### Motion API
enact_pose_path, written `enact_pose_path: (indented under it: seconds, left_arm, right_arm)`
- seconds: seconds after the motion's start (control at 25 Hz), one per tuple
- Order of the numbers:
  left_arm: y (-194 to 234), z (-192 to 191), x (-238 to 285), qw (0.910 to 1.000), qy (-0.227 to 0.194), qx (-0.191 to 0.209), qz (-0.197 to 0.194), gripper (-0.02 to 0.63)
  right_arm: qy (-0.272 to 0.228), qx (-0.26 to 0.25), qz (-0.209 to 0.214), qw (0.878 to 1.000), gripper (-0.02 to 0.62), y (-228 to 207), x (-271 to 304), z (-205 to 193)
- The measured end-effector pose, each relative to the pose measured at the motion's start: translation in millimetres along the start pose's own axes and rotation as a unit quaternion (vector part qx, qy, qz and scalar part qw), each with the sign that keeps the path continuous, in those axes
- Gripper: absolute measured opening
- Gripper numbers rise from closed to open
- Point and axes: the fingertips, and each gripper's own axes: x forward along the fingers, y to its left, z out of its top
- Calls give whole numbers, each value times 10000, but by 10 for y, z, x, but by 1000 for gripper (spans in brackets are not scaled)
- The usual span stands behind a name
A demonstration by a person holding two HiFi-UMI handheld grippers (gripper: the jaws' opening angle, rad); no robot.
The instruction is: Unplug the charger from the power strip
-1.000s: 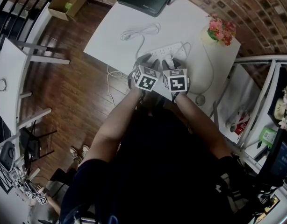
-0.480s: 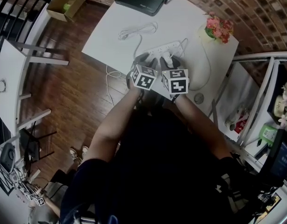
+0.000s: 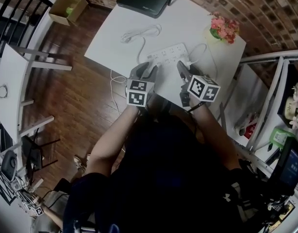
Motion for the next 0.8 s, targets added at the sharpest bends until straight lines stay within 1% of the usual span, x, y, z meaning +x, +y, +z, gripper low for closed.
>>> enact_pose_path:
  seconds: [0.12, 0.2, 0.28, 0.44, 0.56, 0.8]
  left_arm:
    - [-109, 30, -241, 9993, -172, -257, -213, 138]
    - [-219, 73, -408, 9980, -189, -414, -434, 137]
    - [-261, 104, -550, 9972, -205, -509, -513, 137]
    - [-232, 108, -790, 9965, -313, -659, -411, 137]
    - [-219, 67, -957, 9964, -292, -704, -362, 137]
    - [-306, 1, -1100, 9968, -241, -717, -267, 135]
  right_arm:
    - [-134, 562, -17, 9983, 143, -191, -179, 12]
    - [-262, 896, -5, 9956, 143, -302, -279, 20]
    - [-351, 1194, -81, 9922, 143, -472, -362, -15]
    - [-379, 1757, -312, 9832, 143, -892, -503, -210]
    - [-414, 2121, -394, 9756, 143, -1122, -556, -343]
    - [-320, 2487, -478, 9669, 143, -1353, -600, -578]
